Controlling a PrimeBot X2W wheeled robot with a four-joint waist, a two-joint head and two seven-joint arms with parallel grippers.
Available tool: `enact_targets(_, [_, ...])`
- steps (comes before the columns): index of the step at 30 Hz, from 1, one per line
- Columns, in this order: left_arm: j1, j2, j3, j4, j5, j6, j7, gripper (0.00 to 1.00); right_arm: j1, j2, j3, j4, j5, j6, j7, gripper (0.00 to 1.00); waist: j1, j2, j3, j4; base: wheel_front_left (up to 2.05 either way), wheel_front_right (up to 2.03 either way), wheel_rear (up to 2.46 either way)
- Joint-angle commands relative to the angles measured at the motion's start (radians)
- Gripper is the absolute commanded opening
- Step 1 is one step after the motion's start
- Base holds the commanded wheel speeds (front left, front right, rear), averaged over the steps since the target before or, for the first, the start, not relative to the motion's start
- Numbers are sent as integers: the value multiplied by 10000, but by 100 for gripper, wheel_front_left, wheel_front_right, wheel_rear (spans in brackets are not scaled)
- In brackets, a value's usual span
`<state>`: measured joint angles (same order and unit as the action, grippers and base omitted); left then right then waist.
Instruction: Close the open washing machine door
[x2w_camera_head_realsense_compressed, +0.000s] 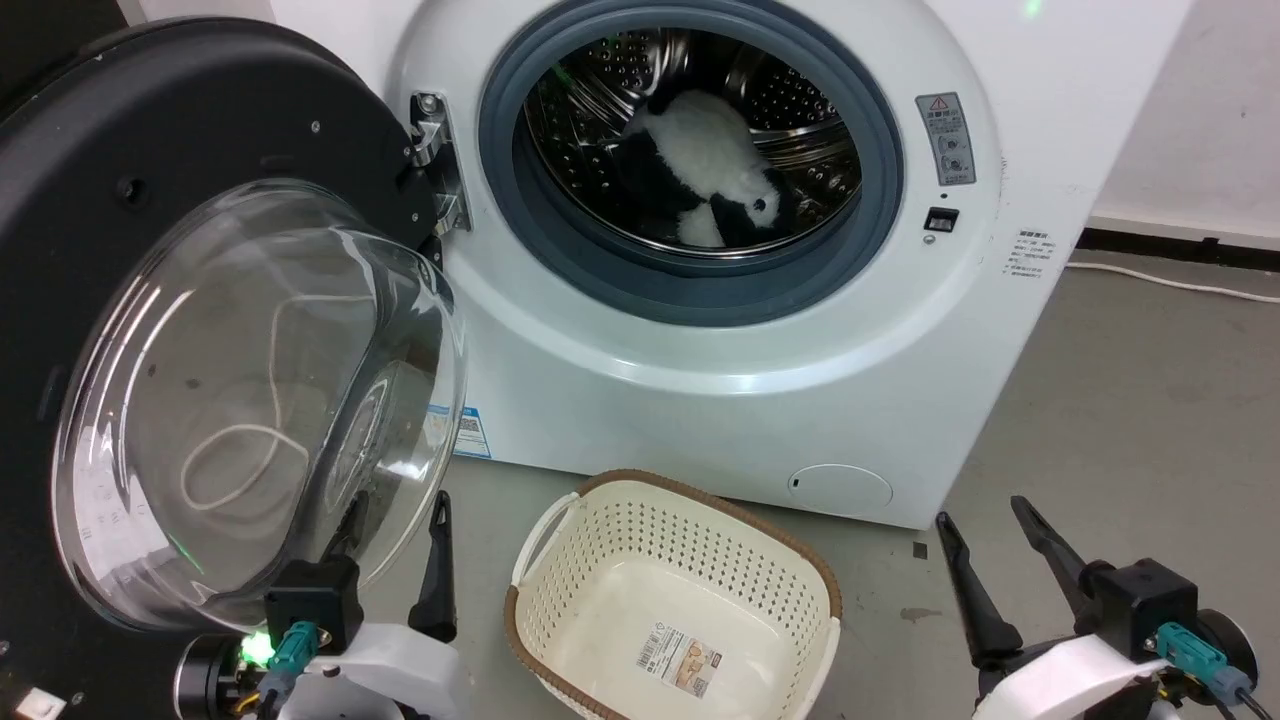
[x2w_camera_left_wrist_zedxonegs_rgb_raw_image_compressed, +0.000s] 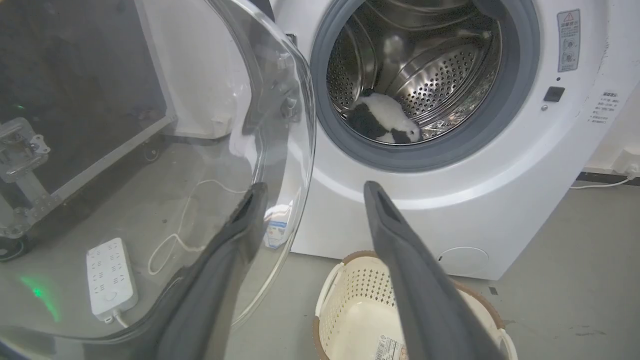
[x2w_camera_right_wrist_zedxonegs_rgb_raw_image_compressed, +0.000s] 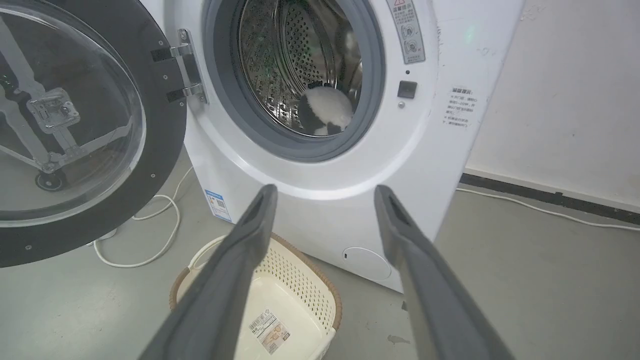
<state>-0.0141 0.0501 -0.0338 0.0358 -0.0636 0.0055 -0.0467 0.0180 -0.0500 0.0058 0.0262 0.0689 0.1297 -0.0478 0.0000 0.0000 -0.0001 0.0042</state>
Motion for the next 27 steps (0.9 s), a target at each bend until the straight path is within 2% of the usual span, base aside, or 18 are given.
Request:
enact_targets(1, [6,8,-44,42,-84,-11,-118,100,138,-1,16,44,108,2,-107,100,0,0,1,1,0,0,0])
enact_targets(2, [6,8,-55,54,-111,-10,-139,100,145,-1,17,54,134,2,-128,100,0,0,2,2,0,0,0])
enact_targets(3, [6,8,-60,64,-151,-6,-160,73,151,-1,19,64,159,2,-149,100,0,0,4,3,0,0,0])
enact_targets(4, [1,8,-69,67,-180,-5,-181,0,155,-1,20,71,184,2,-170,100,0,0,7,5,0,0,0])
enact_targets(9, [-34,7,-108,-76,-277,-69,-286,0,193,-1,6,104,312,3,-275,100,0,0,9,40,0,0,0])
enact_targets(18, [-476,1,365,-2269,-394,-115,-515,0,247,-1,-19,241,586,4,-504,100,0,0,2,543,0,0,0])
enact_targets(23, [-870,1,1209,-3418,-397,69,-620,0,254,-1,-24,325,722,4,-609,100,0,0,-18,999,0,0,0])
enact_targets(27, [-1091,1,2500,-3873,-569,206,-704,0,270,-1,-23,390,840,4,-692,100,0,0,-30,1399,0,0,0])
